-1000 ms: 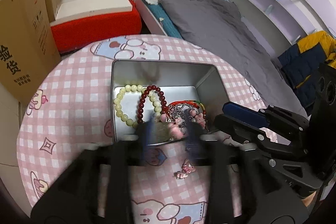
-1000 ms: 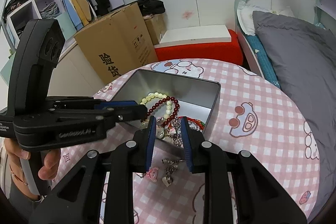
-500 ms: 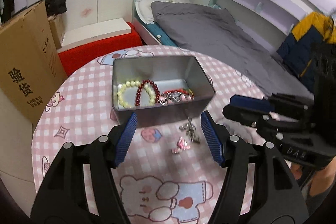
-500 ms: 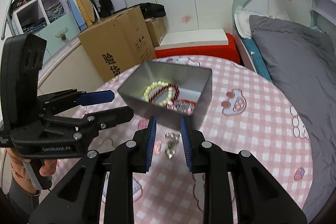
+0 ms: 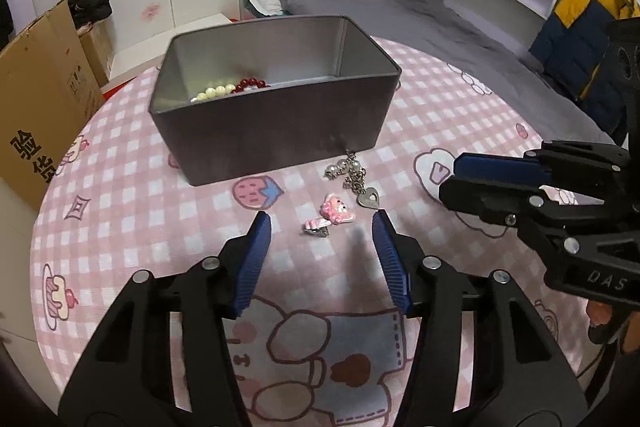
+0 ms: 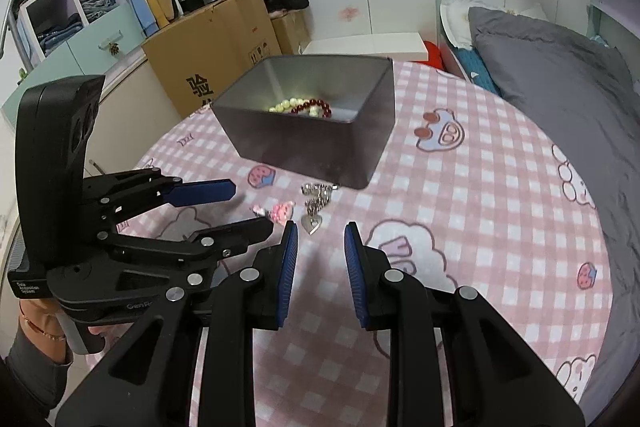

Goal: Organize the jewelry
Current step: 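Grasp the silver heart-pendant chain with the left tool while the right tool grasps the pearl chain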

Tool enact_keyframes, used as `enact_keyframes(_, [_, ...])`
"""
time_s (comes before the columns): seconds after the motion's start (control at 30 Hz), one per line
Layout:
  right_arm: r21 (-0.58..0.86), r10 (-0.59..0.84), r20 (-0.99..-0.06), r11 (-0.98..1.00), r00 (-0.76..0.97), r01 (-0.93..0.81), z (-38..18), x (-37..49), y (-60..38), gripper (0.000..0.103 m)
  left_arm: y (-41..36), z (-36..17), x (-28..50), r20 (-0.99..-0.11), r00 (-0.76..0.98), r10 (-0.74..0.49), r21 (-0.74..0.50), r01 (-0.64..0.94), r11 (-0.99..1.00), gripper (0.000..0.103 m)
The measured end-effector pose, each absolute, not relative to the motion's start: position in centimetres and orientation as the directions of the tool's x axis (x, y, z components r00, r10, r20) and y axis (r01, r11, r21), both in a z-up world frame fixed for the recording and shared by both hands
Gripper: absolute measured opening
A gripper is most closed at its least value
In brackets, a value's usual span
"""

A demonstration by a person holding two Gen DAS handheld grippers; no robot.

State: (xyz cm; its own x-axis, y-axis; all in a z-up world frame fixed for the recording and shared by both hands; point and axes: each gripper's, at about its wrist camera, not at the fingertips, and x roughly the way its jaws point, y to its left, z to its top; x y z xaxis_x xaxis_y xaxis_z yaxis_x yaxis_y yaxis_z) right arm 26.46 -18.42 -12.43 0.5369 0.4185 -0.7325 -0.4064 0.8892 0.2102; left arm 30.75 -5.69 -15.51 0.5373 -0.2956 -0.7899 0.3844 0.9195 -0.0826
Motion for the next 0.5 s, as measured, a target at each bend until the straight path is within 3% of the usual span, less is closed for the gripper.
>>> enact_keyframes(0.17, [0.214, 0.417, -0.740, 0.890, 0.527, -0.404, -13.0, 26.5, -18.5, 0.022, -6.4, -16.3, 30.8, -0.803, 0.521, -0.289, -0.071, 0.399, 0.914, 0.037])
enact_keyframes(0.3, [0.215, 0.415, -0.742, 0.891, 0.526, -0.401, -13.3, 26.7, -18.6, 0.022, -6.6, -16.6, 30.9, -0.806, 0.521, -0.280, -0.059, 0.401, 0.914, 0.034])
enact_keyframes(0.4, [0.216, 0.415, -0.745, 0.891, 0.522, -0.400, -13.5, 26.9, -18.5, 0.022, -6.8, -16.7, 30.8, -0.806, 0.524, -0.277, -0.048, 0.408, 0.912, 0.018])
enact_keyframes(0.5, [0.216, 0.414, -0.749, 0.891, 0.518, -0.400, -13.8, 27.2, -18.1, 0.022, -6.8, -16.7, 30.7, -0.798, 0.534, -0.279, -0.055, 0.397, 0.916, 0.015])
